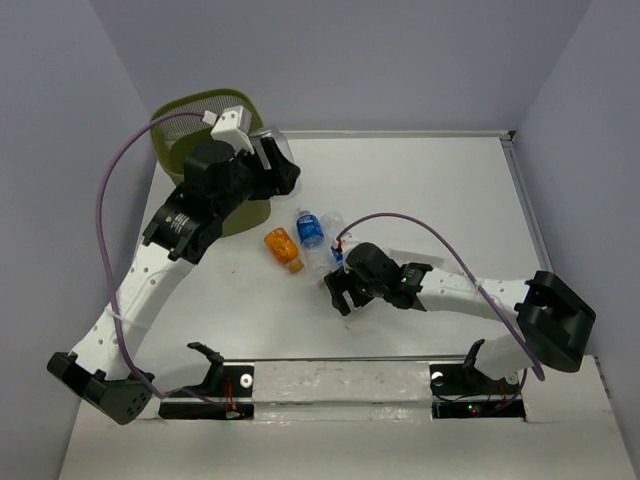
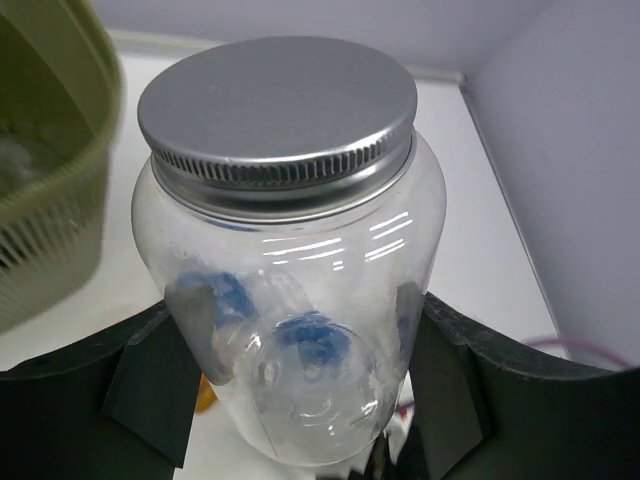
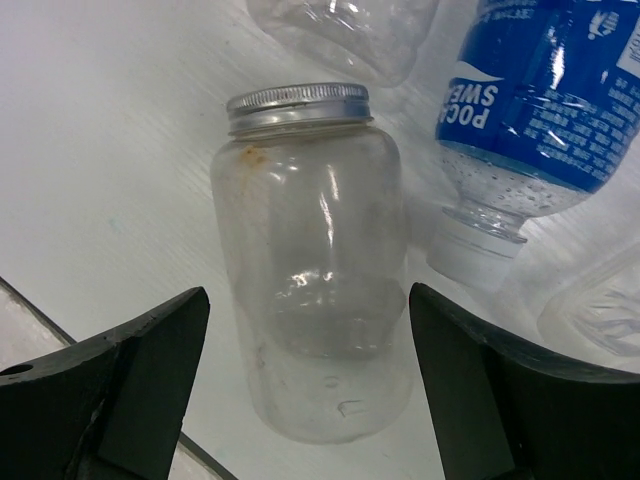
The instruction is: Put the plastic bottles in the bin
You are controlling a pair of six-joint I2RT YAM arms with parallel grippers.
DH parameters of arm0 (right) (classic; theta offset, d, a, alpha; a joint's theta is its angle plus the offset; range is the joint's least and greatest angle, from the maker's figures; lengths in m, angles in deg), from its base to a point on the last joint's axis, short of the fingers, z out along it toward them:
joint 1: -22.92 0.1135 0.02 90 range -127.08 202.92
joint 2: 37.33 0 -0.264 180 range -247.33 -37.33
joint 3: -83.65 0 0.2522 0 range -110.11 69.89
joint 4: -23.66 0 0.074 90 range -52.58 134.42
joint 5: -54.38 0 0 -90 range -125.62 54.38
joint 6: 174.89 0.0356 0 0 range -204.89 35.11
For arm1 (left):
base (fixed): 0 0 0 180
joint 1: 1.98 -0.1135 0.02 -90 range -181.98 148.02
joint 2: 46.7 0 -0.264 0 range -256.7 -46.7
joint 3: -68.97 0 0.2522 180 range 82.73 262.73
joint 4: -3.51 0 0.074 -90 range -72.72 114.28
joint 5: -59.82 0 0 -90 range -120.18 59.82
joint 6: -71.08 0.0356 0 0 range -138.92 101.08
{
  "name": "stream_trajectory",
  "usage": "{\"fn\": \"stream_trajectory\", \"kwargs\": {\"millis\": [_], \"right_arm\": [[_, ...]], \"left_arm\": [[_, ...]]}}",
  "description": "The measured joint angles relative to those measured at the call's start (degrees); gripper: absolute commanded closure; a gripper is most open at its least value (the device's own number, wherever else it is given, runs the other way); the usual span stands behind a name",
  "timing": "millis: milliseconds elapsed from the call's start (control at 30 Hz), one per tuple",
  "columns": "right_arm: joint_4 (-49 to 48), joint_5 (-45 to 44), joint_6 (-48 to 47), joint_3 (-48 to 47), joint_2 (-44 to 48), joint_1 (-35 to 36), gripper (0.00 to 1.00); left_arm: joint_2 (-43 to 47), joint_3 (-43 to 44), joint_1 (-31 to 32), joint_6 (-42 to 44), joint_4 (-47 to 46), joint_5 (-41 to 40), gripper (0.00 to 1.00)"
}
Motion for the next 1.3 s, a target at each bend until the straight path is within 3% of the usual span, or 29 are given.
{"fn": "stream_trajectory", "kwargs": {"millis": [300, 567, 633, 700, 733, 1067, 1167, 1300], "right_arm": [[0.7, -2.3, -0.9, -3.0, -3.6, 4.2, 0.21], [0.5, -3.0, -0.6, -3.2, -4.8, 4.7, 0.54], [0.6, -3.3, -0.6, -3.2, -4.7, 4.9, 0.63], [0.5, -3.2, -0.5, -2.8, -4.0, 4.9, 0.66], [0.6, -3.2, -0.5, -2.5, -3.3, 4.9, 0.67], [-0.6, -0.7, -0.4, -1.9, 5.4, 4.9, 0.71], [-1.6, 0.0, -0.8, -1.9, 7.5, 4.9, 0.77], [-2.1, -0.5, -1.8, -3.6, 9.2, 4.9, 0.78]], "left_arm": [[-4.2, 6.6, -14.3, 0.4, -10.4, -9.7, 0.33], [-12.4, 8.5, -19.7, 4.2, -14.7, -23.3, 0.30], [-15.1, 9.5, -20.3, 5.0, -15.1, -25.0, 0.25], [-17.1, 9.6, -20.6, 5.6, -15.4, -26.1, 0.02], [-18.1, 9.6, -20.7, 6.1, -15.3, -26.4, 0.01], [-17.8, 9.0, -21.0, 6.2, -15.3, -22.2, 0.01], [-11.7, 4.9, -20.9, 5.1, -15.8, -17.9, 0.01], [0.2, -3.6, -20.7, 3.5, -16.8, -11.0, 0.01]]}}
